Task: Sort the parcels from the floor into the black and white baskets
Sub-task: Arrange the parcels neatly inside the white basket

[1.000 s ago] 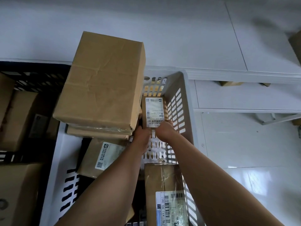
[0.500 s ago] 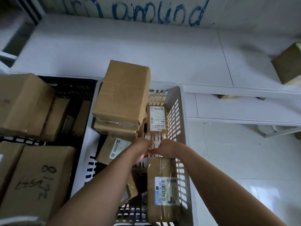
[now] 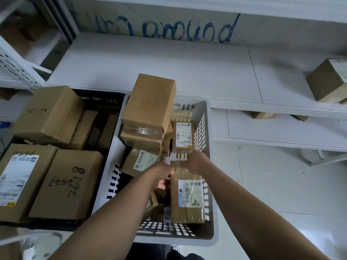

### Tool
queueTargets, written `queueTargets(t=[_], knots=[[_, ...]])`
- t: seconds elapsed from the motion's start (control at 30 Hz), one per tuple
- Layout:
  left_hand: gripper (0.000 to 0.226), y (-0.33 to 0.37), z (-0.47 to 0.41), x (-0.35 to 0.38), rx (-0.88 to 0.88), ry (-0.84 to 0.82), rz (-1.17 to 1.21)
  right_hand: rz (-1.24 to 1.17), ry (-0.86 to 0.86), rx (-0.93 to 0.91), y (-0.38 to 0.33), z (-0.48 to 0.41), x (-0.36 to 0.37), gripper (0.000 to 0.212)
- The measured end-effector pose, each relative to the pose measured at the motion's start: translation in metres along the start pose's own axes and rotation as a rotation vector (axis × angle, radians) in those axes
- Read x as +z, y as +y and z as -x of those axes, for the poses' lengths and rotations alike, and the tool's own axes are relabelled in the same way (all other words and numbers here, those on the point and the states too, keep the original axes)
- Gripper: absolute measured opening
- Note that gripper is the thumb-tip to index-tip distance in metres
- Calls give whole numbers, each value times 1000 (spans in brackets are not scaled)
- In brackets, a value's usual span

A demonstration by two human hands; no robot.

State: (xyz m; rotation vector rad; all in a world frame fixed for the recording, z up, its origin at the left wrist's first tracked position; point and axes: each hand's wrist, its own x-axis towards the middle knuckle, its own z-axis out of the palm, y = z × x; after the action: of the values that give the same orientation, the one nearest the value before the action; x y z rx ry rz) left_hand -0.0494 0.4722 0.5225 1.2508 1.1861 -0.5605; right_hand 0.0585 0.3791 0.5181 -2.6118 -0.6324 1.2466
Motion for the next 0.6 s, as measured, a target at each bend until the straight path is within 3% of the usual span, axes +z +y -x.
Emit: queueTargets(t=[0.1, 0.2, 0.3, 0.4, 0.6], knots=[[33, 16, -2, -5, 105, 41, 86, -72, 123, -47, -8, -2, -19, 35], [22, 29, -9, -5, 209, 97, 122, -197, 228, -95, -14, -11, -32, 34], [24, 35, -17, -3, 280, 155, 24, -272, 225, -67, -15, -23, -31, 43], [30, 35, -28, -1, 306, 159, -45, -292, 177, 11, -9, -40, -20, 38], [27, 26, -54, 1, 239, 86, -38, 14, 96, 5, -7, -63, -7, 35]])
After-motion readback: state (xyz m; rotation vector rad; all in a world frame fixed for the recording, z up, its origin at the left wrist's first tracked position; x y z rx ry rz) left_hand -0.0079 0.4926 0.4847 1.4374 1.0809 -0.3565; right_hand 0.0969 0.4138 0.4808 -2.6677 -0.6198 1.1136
